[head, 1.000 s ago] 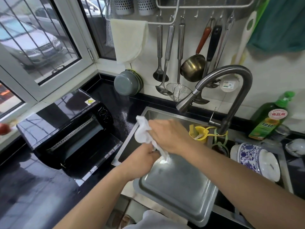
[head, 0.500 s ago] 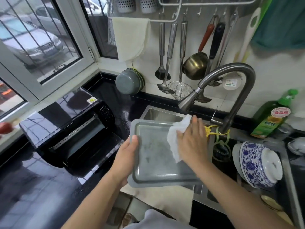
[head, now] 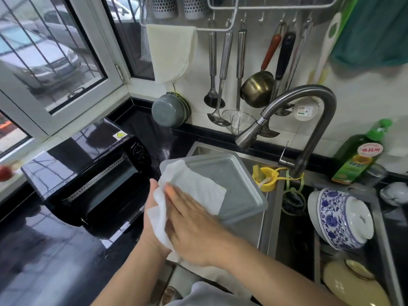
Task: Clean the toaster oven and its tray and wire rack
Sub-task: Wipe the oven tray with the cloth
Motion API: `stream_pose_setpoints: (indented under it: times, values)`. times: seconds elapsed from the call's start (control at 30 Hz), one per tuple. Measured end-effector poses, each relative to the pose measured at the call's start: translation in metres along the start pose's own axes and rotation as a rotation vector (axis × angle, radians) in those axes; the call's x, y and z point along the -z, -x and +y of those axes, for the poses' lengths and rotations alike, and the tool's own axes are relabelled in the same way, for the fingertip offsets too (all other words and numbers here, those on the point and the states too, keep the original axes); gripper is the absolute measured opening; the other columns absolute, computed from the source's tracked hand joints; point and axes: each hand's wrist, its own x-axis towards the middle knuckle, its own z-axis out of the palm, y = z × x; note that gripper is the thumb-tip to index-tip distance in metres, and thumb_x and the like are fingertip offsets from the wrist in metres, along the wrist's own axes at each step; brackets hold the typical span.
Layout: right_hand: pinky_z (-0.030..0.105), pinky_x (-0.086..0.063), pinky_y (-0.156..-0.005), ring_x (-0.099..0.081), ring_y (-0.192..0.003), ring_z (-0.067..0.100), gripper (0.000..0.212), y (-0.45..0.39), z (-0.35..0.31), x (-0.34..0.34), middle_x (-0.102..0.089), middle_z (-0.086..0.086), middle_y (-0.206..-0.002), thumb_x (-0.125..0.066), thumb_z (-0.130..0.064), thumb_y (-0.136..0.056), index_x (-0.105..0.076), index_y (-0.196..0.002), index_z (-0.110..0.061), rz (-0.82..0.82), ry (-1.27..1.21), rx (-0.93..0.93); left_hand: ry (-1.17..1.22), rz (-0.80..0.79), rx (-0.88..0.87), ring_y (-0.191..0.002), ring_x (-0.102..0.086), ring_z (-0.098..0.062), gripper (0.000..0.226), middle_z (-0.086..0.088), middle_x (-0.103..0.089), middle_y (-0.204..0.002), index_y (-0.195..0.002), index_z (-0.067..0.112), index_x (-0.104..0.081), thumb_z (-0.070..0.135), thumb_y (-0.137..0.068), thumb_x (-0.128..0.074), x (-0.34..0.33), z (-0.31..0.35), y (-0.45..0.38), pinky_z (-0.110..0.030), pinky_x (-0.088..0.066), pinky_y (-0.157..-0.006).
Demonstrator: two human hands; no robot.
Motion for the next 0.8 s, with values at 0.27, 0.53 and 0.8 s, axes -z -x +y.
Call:
stream_pose_setpoints:
  times: [0.27, 0.53, 0.8]
  values:
    - [0.041, -0.018, -0.123, -0.028, -0.147, 0.026, 0.060, 0.044, 0.020, -0.020, -0.031, 0.011, -0.161, -0.042, -0.033, -0.099, -0.034, -0.153, -0.008, 0.126, 0.310, 0.117, 0.046, -0.007, 0.100, -0.118, -0.069, -0.042, 0.071, -0.023, -0.069, -0.130, -0.125, 0.003, -0.075, 0.065, -0.098, -0.052, 0.007, 0.019, -0.003, -0.056, -0.056, -0.096]
    - [0.038, 0.008, -0.125, 0.017, -0.151, 0.006, 0.071, 0.060, 0.103, 0.016, 0.008, -0.006, -0.168, 0.011, -0.054, -0.097, -0.001, -0.160, -0.025, 0.073, 0.309, -0.354, -0.020, -0.091, 0.011, -0.138, -0.056, -0.035, 0.059, -0.012, -0.058, -0.150, -0.141, 0.017, -0.065, 0.059, -0.106, -0.042, 0.017, 0.020, 0.007, -0.055, -0.052, -0.103]
    - [0.044, 0.006, -0.124, 0.019, -0.152, 0.026, 0.071, -0.014, 0.067, 0.031, 0.019, 0.013, -0.165, -0.016, -0.050, -0.105, 0.009, -0.159, -0.010, 0.149, -0.008, -0.608, -0.285, -0.174, 0.101, -0.142, -0.049, -0.043, 0.065, -0.024, -0.051, -0.153, -0.154, 0.018, -0.049, 0.060, -0.107, -0.035, -0.021, -0.020, 0.011, -0.060, -0.044, -0.112]
